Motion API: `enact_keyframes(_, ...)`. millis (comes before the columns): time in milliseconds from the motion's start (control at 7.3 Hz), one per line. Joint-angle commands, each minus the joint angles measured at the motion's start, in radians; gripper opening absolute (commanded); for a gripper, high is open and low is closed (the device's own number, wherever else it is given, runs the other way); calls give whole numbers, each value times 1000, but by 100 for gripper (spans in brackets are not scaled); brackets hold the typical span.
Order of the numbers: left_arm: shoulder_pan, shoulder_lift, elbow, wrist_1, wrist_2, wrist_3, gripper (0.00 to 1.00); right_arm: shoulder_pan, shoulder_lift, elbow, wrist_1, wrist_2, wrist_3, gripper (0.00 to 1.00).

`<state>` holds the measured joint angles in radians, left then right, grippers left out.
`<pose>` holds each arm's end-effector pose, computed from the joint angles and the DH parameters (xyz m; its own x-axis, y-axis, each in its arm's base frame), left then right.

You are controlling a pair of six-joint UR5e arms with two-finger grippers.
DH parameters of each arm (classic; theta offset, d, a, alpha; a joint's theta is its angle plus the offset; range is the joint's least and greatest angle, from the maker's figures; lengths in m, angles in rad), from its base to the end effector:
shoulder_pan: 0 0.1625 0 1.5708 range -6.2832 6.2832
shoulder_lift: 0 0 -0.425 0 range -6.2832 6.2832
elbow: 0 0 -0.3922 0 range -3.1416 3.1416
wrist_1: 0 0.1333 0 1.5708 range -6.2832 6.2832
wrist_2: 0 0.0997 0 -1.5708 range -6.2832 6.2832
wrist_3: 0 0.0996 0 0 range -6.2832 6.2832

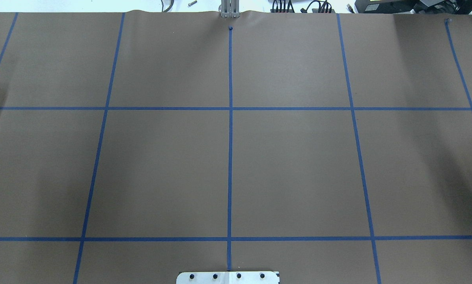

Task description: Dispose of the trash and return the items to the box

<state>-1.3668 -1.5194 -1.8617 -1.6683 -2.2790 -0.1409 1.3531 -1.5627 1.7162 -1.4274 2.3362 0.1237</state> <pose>0.0298 -0.4822 0.5323 0.7201 0.2311 -0.6542 -0.0910 0.9662 0.2412 -0.0468 -0.5093 0.5670 0.6807 -0.2357 0.6935 0.1235 0.9702 0.2086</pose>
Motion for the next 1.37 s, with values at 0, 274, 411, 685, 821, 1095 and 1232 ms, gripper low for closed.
enact_keyframes(0, -3, 8, -11, -1, -1, 1, 99, 0, 10, 3, 4, 5, 5, 100)
enact_keyframes(274, -3, 8, -10, -1, -1, 1, 99, 0, 10, 6, 4, 9, 5, 100)
enact_keyframes(411, -3, 2, -2, -2, 6, 1, 99, 0, 7, 23, 5, 18, 5, 100)
enact_keyframes(685, -21, 1, -28, 1, 6, 0, 99, 0, 10, 17, 7, 14, 5, 100)
enact_keyframes(821, -21, -1, -24, -1, 7, 1, 99, 0, 4, 23, 5, 29, 7, 100)
enact_keyframes(1095, -25, 5, -36, -1, 4, 0, 99, 1, 9, 5, 5, 49, 5, 100)
enact_keyframes(1232, -23, -1, -30, -1, 1, 0, 99, 14, 1, 17, 5, 57, 5, 100)
